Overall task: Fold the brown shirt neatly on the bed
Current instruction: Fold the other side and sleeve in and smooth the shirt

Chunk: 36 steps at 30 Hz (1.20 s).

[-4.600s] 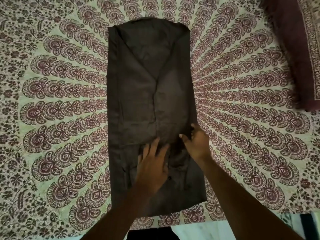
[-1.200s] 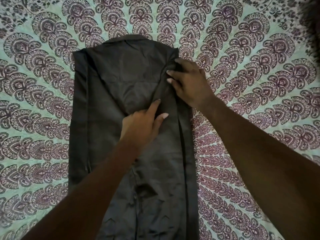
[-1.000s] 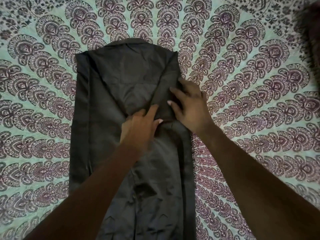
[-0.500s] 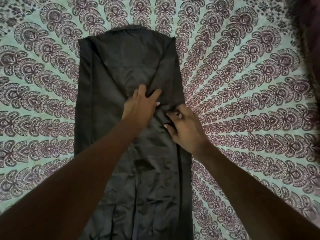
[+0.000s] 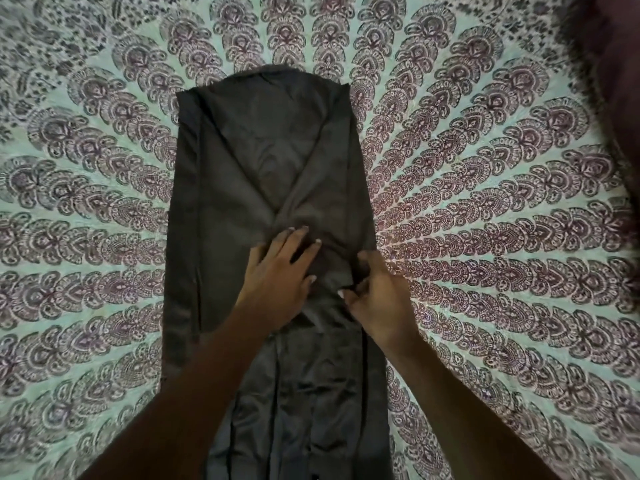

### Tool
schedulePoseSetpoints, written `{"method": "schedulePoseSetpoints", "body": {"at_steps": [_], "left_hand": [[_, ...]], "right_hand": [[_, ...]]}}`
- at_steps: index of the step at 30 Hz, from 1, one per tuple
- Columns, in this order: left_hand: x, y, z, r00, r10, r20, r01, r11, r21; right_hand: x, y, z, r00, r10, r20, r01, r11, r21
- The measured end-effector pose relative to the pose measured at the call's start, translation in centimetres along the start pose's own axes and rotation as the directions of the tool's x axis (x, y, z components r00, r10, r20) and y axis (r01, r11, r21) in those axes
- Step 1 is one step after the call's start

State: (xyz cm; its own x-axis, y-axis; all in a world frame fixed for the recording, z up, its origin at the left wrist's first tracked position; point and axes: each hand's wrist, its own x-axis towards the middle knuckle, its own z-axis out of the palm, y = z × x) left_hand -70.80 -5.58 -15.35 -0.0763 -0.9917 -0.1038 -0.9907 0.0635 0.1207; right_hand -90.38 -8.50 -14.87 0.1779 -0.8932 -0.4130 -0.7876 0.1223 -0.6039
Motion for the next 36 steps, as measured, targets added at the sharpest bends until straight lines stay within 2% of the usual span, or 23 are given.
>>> {"method": "schedulePoseSetpoints", "body": {"at_steps": [2,6,9,12,13,16,18,20,21,23,25,27,29,33,36], "left_hand": [[-1.3,0.4,0.0,1.0,-0.019,-0.005,0.019,1.0,0.02],[-3.6,1.6,0.0,0.995,-0.102,0.019,0.102,0.995,0.0],[-5.2,1.8,0.9,0.983,-0.123,0.135,0.138,0.984,-0.11],[-6.0,1.9,0.7,0.967,-0.104,0.234,0.145,0.975,-0.167],[-6.3,2.2,0.3,0.964,-0.12,0.239,0.166,0.969,-0.183],[-8.1,3.8,-1.0,0.953,-0.262,0.15,0.292,0.927,-0.237],[-10.3,5.0,-1.1,0.914,-0.376,0.15,0.403,0.81,-0.425],[-12.5,5.9,-1.4,0.869,-0.424,0.256,0.48,0.596,-0.644],[-13.4,6.0,-1.5,0.849,-0.434,0.301,0.509,0.519,-0.687],[-14.6,6.1,-1.8,0.831,-0.445,0.334,0.535,0.474,-0.7],[-15.1,5.8,-1.5,0.841,-0.435,0.323,0.524,0.5,-0.689],[-15.5,5.4,-1.1,0.833,-0.435,0.343,0.548,0.556,-0.625],[-16.0,5.3,-0.9,0.831,-0.419,0.366,0.556,0.612,-0.562],[-17.4,6.2,-1.9,0.863,-0.308,0.4,0.486,0.721,-0.494],[-18.4,6.5,-2.3,0.849,-0.303,0.433,0.482,0.781,-0.397]], "right_hand": [[-1.4,0.5,0.2,0.997,-0.013,0.078,0.019,0.997,-0.074],[-3.2,1.7,-0.3,1.0,0.006,-0.003,-0.006,1.0,-0.015],[-5.0,1.6,-0.2,0.992,-0.052,0.114,0.051,0.999,0.011],[-6.5,2.1,0.7,0.999,0.04,0.0,-0.04,0.997,0.07],[-7.2,2.0,1.0,0.999,0.046,-0.027,-0.044,0.996,0.075],[-9.5,1.6,2.1,0.999,0.004,0.046,-0.005,1.0,0.028],[-11.1,1.8,2.2,0.998,0.055,0.016,-0.056,0.996,0.064],[-12.7,2.2,2.2,0.992,0.124,-0.032,-0.12,0.987,0.106],[-13.6,2.2,2.3,0.991,0.132,-0.012,-0.13,0.984,0.122],[-15.6,2.5,3.0,0.99,0.1,0.102,-0.115,0.98,0.159],[-17.2,3.2,3.9,0.986,0.106,0.132,-0.13,0.973,0.189],[-18.7,4.1,4.6,0.986,0.157,0.05,-0.165,0.961,0.221],[-20.1,4.4,5.1,0.986,0.161,0.046,-0.167,0.959,0.231],[-21.8,4.5,5.2,0.986,0.156,0.052,-0.163,0.971,0.176],[-22.3,4.7,5.1,0.991,0.112,0.075,-0.122,0.981,0.152]]}}
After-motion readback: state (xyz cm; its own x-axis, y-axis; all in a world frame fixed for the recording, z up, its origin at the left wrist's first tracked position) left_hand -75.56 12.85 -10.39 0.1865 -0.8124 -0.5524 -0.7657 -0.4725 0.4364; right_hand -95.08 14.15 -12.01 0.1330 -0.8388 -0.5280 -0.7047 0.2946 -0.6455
